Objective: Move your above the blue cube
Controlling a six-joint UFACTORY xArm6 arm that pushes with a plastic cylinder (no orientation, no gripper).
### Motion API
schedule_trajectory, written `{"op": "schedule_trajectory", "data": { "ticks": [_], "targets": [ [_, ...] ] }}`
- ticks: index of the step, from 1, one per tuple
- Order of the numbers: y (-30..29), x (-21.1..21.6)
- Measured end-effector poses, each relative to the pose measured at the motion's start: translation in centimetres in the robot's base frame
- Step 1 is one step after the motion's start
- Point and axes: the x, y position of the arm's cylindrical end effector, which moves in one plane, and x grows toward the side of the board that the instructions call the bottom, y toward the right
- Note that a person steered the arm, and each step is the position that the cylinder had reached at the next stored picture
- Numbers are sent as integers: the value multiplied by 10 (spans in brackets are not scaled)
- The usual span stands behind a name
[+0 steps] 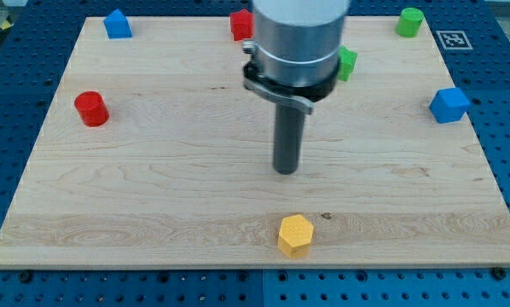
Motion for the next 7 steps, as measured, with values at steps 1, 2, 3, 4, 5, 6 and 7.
{"op": "schedule_trajectory", "data": {
  "ticks": [1,2,3,4,5,6,7],
  "targets": [
    [38,0],
    [60,-9],
    [82,-13],
    [99,-19],
    [101,-37],
    [111,-56],
    [140,-66]
  ]
}}
